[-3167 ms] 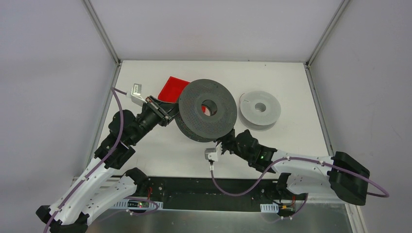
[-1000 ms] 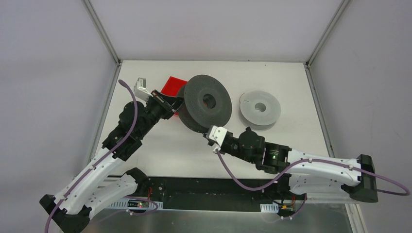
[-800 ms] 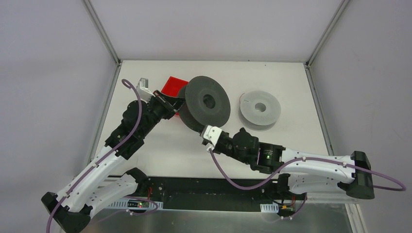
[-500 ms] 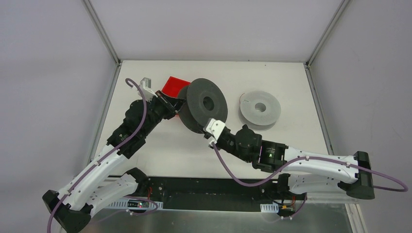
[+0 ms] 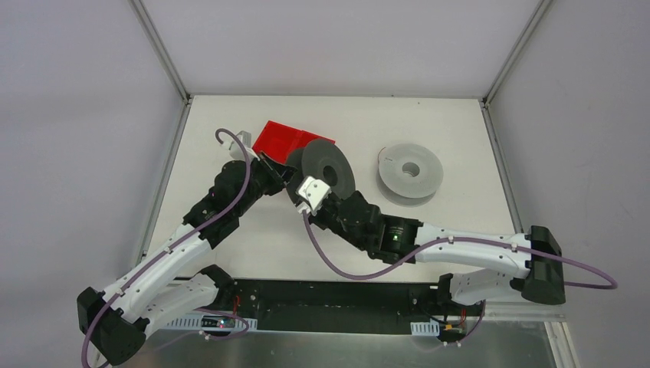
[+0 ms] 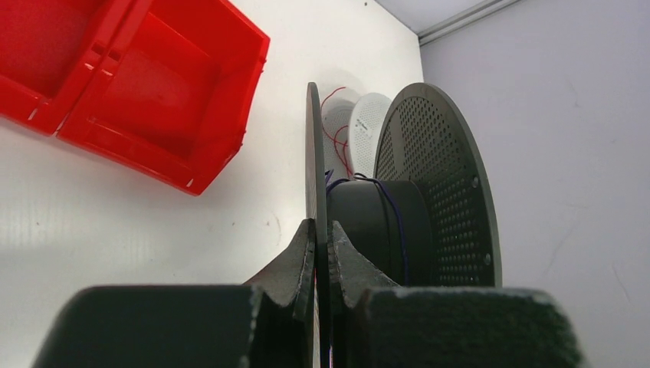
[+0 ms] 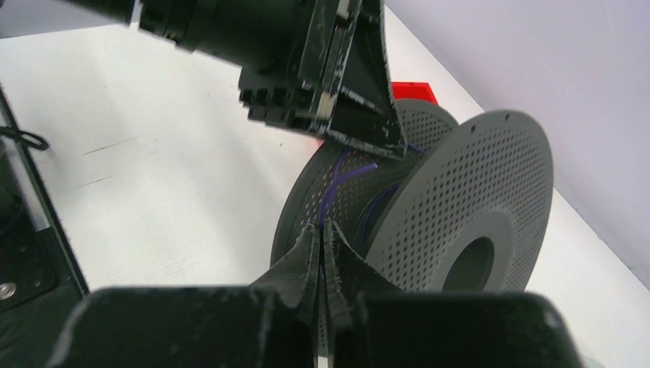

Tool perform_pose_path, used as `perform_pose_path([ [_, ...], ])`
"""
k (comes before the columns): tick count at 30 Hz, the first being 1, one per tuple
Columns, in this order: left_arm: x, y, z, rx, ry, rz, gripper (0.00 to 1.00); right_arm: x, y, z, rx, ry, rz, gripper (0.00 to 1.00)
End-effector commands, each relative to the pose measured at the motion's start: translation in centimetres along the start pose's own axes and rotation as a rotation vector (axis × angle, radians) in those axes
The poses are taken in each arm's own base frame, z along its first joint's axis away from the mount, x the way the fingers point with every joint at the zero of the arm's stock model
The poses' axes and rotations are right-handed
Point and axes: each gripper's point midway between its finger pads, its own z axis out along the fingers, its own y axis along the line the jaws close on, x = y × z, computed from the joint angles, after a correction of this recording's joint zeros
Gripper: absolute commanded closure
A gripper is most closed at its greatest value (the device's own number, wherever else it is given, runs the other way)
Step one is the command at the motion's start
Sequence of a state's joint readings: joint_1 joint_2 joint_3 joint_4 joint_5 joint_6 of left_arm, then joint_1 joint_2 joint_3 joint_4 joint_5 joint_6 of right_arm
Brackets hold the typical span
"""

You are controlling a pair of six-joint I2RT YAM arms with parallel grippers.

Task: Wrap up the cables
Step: Wrap the cable around the cable reel.

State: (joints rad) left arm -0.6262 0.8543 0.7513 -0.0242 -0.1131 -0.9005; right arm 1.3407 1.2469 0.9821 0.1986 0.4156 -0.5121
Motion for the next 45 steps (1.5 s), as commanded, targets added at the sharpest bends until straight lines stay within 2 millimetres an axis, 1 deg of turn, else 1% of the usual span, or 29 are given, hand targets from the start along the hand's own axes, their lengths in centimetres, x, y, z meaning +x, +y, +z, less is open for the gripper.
perform_pose_path([
  [1,-1.5,-2.9,-0.2,0.134,-0.052,-0.005,1.0,-3.6,-3.5,1.3,0.173,-0.077,0.094,1.0],
  [3,-1.0,-3.0,-0.2,0.162,-0.04,0.038,1.0,-3.7,-4.5,2.1,0.213,-0.07,0.128,1.0],
  [4,-0.7,-3.0,-0.2,0.186,-0.034,0.064,1.0,-3.4,-5.0,2.6,0.24,-0.058,0.151,1.0],
  [5,-0.8,-3.5,-0.3,0.225,-0.056,0.083,1.0,-3.2,-5.6,3.1,0.27,-0.046,0.178,1.0],
  [6,-0.3,-3.4,-0.4,0.255,-0.052,0.091,1.0,-2.4,-5.8,3.8,0.29,-0.011,0.203,1.0],
  [7,-0.3,-3.2,-0.4,0.266,-0.067,0.088,1.0,-2.5,-6.2,4.4,0.307,0.008,0.218,1.0],
  [11,0.2,-2.3,-0.5,0.263,-0.081,0.109,1.0,0.0,-6.1,6.2,0.35,0.095,0.247,1.0],
  [14,0.2,-2.0,-0.7,0.27,-0.089,0.145,1.0,2.1,-6.5,6.9,0.384,0.168,0.313,1.0],
  [16,0.3,-1.7,-0.8,0.268,-0.096,0.161,1.0,3.1,-6.9,7.0,0.396,0.201,0.363,1.0],
  [17,0.1,-1.2,-0.7,0.249,-0.112,0.163,1.0,3.5,-6.8,6.9,0.385,0.219,0.382,1.0],
  [20,0.4,-0.4,-0.4,0.224,-0.114,0.177,1.0,4.1,-6.9,6.5,0.378,0.243,0.457,1.0],
  [22,0.4,-0.2,-0.4,0.217,-0.117,0.182,1.0,4.9,-7.2,6.1,0.388,0.272,0.509,1.0],
  [23,0.3,-0.1,-0.4,0.214,-0.119,0.186,1.0,5.3,-7.4,5.8,0.394,0.288,0.529,0.98],
  [28,0.0,0.1,-0.3,0.198,-0.131,0.226,1.0,7.1,-7.4,5.1,0.366,0.355,0.615,0.94],
  [34,-0.2,0.2,-0.1,0.192,-0.13,0.316,1.0,8.9,-7.0,4.8,0.312,0.418,0.734,0.9],
  [37,0.4,0.6,0.4,0.173,-0.097,0.343,1.0,9.4,-6.7,4.7,0.299,0.432,0.78,0.9],
  [40,1.0,1.2,1.0,0.143,-0.063,0.357,1.0,10.1,-6.1,4.6,0.28,0.446,0.831,0.88],
  [45,1.9,2.1,1.7,0.114,-0.004,0.435,1.0,12.9,-4.9,4.7,0.278,0.46,0.929,0.88],
])
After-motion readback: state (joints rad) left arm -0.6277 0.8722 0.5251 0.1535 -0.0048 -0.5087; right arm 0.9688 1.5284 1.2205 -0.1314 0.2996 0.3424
